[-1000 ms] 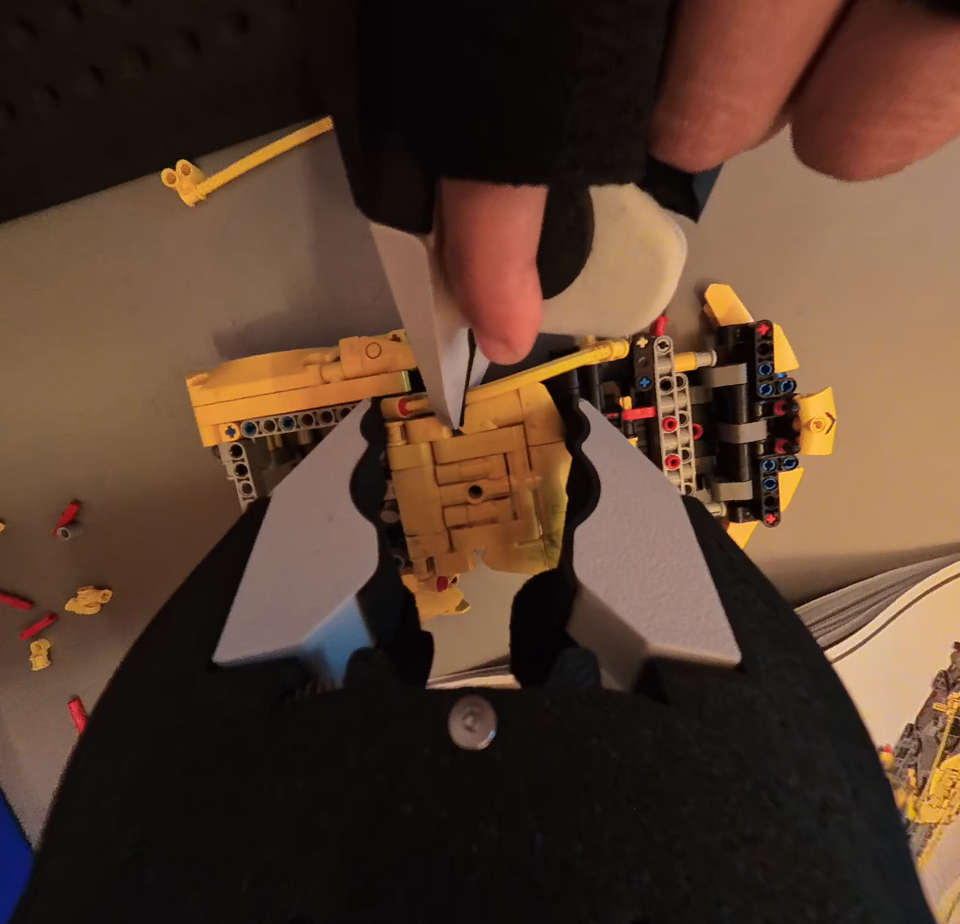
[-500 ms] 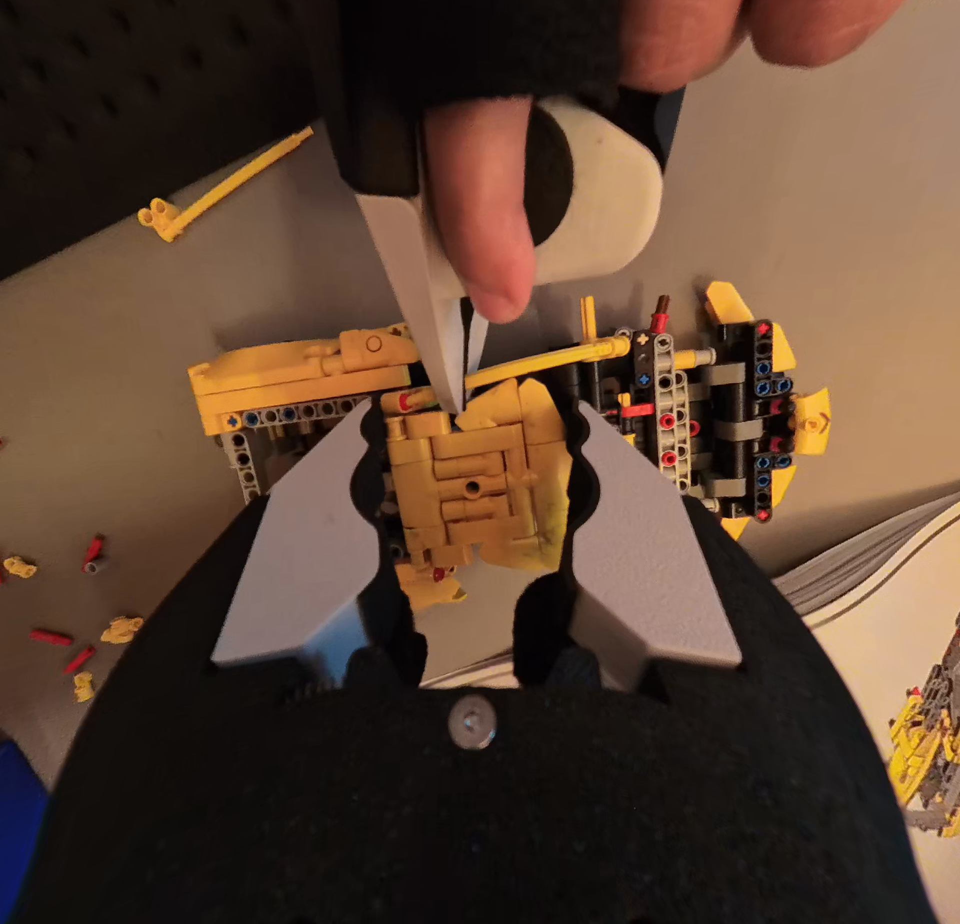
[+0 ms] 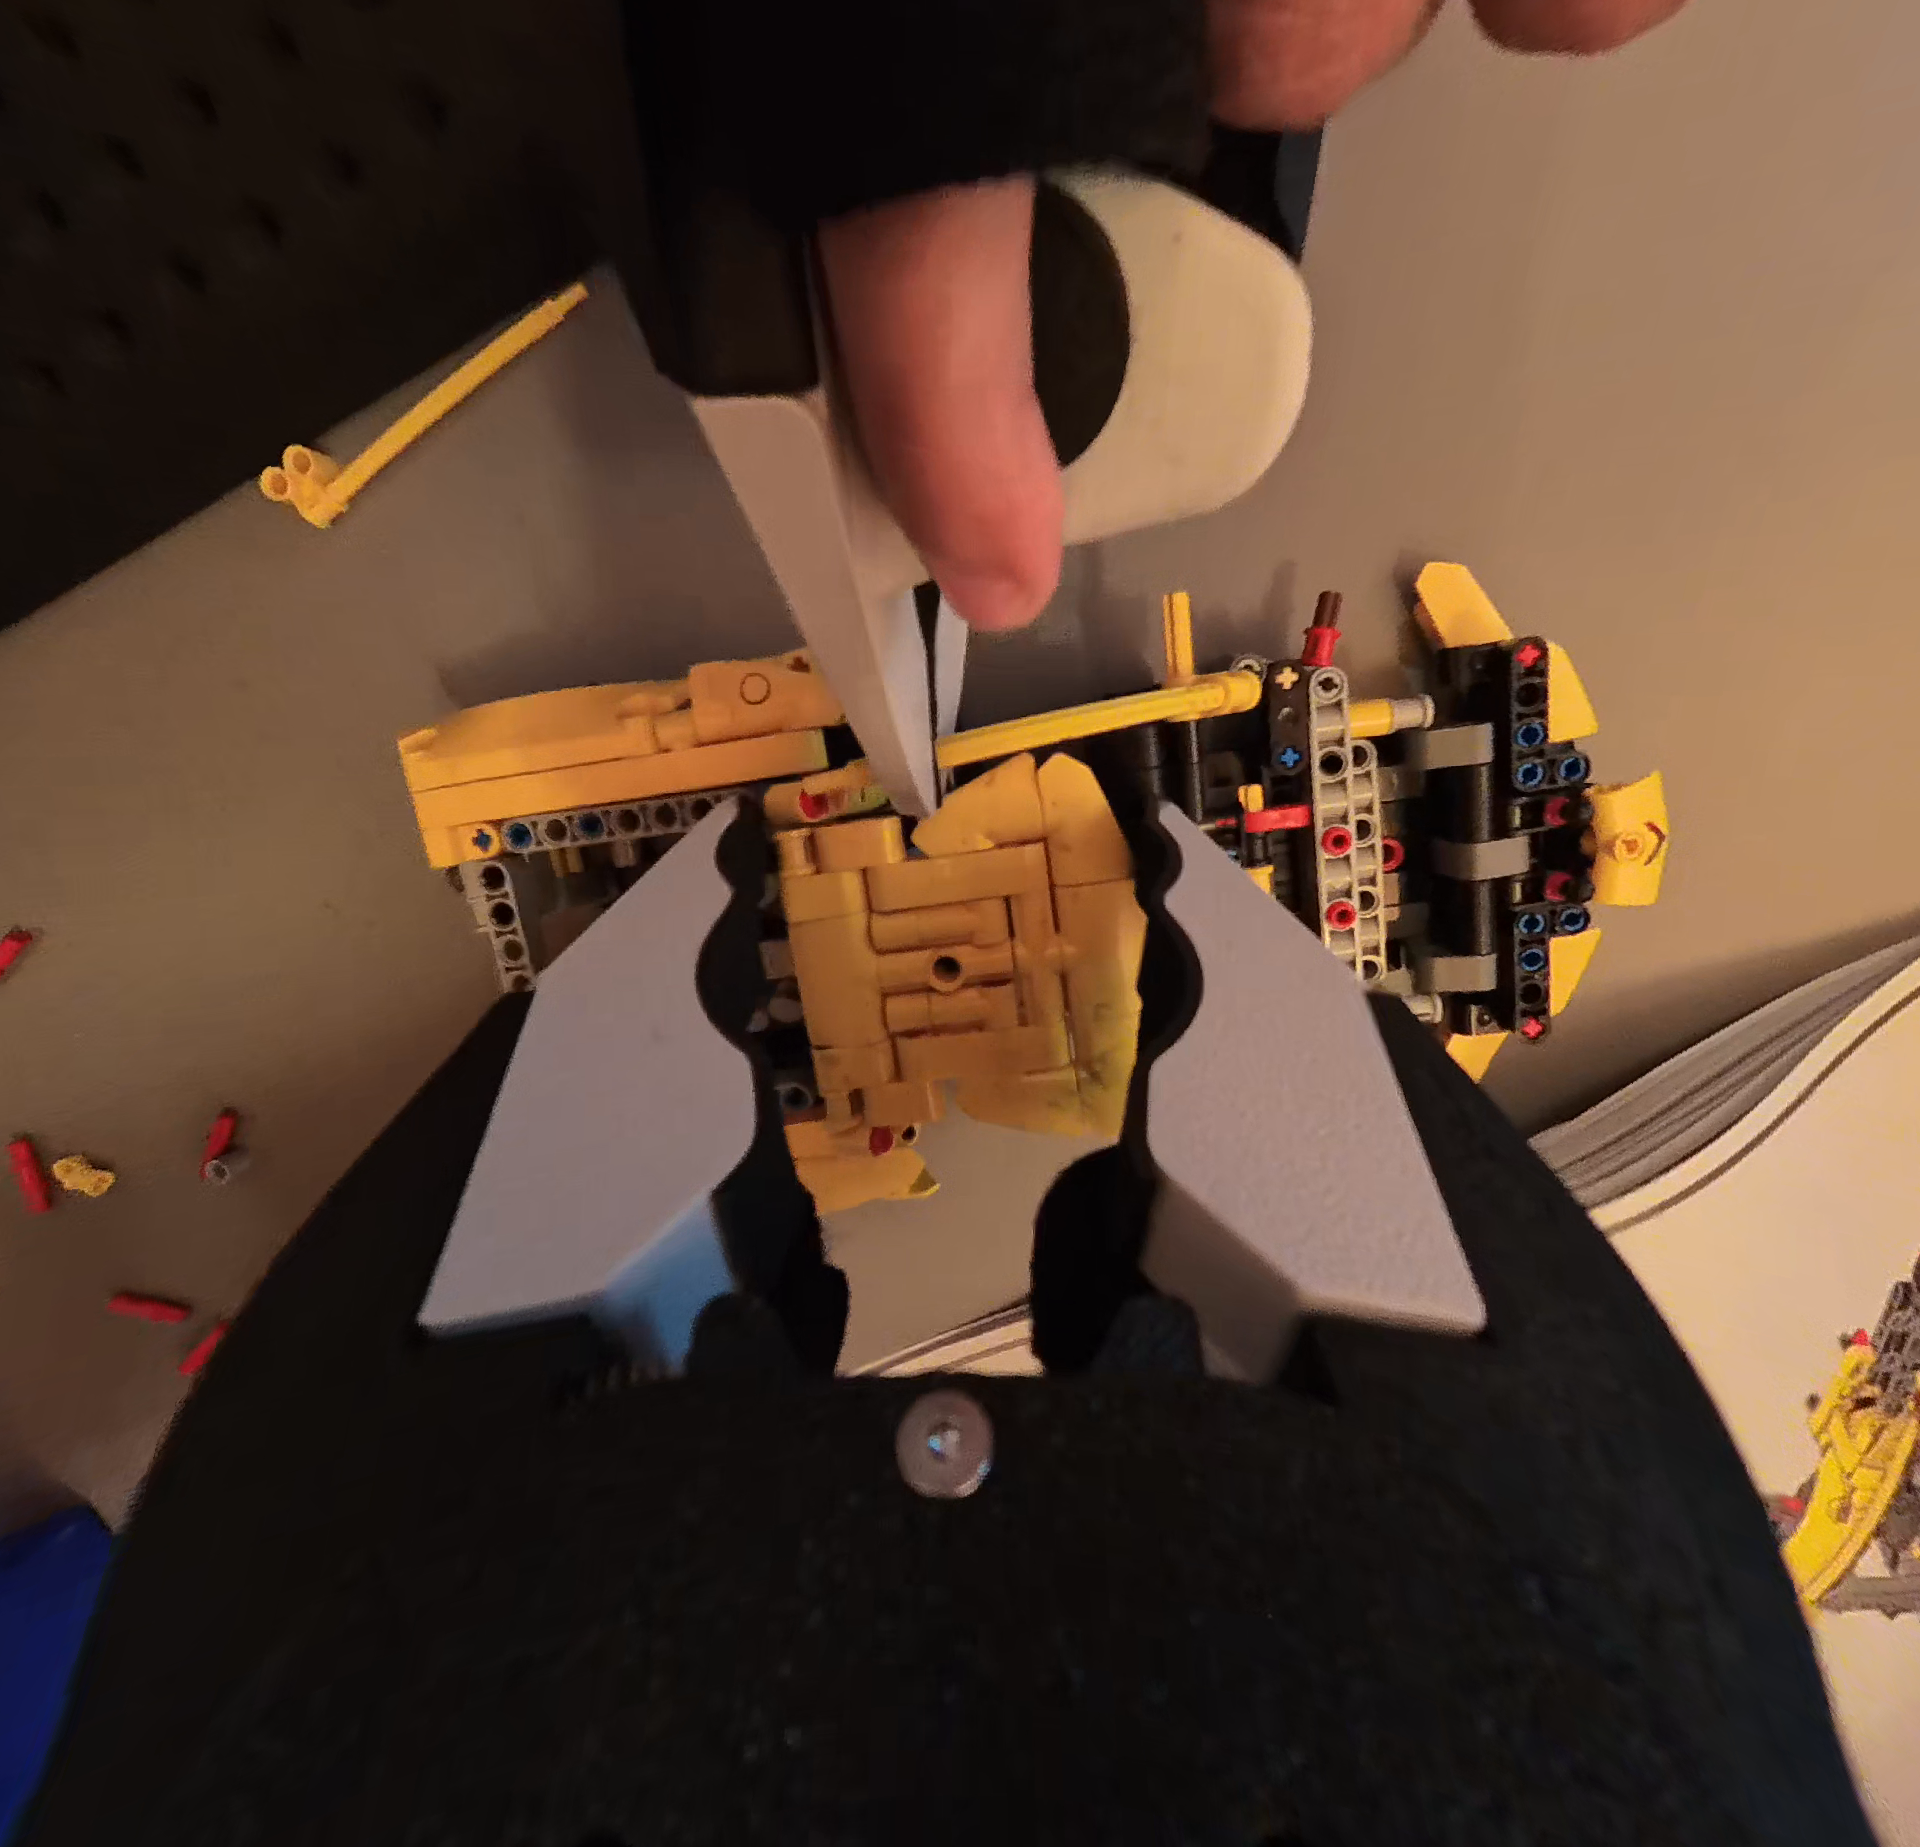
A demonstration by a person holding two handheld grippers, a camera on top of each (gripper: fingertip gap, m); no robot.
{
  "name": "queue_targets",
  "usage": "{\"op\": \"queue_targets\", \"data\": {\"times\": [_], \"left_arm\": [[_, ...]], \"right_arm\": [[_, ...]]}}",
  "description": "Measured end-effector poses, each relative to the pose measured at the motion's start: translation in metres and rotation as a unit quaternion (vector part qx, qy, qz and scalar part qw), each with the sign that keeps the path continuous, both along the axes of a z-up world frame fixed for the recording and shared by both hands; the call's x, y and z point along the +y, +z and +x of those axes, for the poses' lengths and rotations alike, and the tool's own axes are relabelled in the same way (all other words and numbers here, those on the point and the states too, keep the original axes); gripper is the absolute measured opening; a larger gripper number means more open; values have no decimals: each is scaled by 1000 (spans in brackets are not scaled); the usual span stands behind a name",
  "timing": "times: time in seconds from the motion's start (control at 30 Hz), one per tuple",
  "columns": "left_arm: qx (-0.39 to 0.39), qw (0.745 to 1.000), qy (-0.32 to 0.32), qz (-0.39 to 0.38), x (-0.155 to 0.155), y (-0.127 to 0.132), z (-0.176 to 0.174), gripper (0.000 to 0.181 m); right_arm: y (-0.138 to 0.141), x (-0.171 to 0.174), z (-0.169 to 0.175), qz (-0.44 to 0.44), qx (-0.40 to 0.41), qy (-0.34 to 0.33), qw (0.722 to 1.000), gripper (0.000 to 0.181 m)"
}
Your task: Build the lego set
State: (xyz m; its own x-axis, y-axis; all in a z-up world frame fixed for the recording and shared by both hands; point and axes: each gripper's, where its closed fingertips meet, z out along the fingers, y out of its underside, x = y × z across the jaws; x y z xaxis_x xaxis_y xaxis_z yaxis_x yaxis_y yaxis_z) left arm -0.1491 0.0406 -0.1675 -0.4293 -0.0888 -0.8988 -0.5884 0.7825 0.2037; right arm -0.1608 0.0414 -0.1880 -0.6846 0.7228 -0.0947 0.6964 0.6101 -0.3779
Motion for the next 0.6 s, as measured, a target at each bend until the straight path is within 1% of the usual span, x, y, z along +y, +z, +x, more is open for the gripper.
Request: {"op": "queue_targets", "data": {"times": [0.1, 0.2, 0.27, 0.33, 0.4, 0.47, 0.53, 0.6], "left_arm": [[-23, 1000, 13, 17, 3, 3, -1, 4], [-60, 998, 26, 22, 3, 5, -3, 5], [-80, 996, 42, -19, -2, 1, -4, 4], [-95, 992, 46, -63, -8, -4, -3, 4], [-113, 990, 47, -64, -7, -3, -4, 4], [-132, 988, 47, -60, -5, 1, -5, 4], [-168, 981, 58, -83, -1, 7, -6, 4], [-206, 970, 66, -111, 1, 11, -8, 4]], "right_arm": [[6, 0, 1, -21, 11, -22, 999, 78], [15, 4, -1, -40, 39, -62, 997, 79], [17, 8, -1, -28, 64, -86, 994, 68], [23, 3, 1, -31, 88, -111, 989, 55], [29, -7, 2, -54, 112, -142, 982, 55], [30, -14, 7, -59, 117, -183, 974, 54], [27, -15, 15, -36, 120, -238, 963, 51], [26, -10, 20, 5, 129, -317, 939, 50]]}}
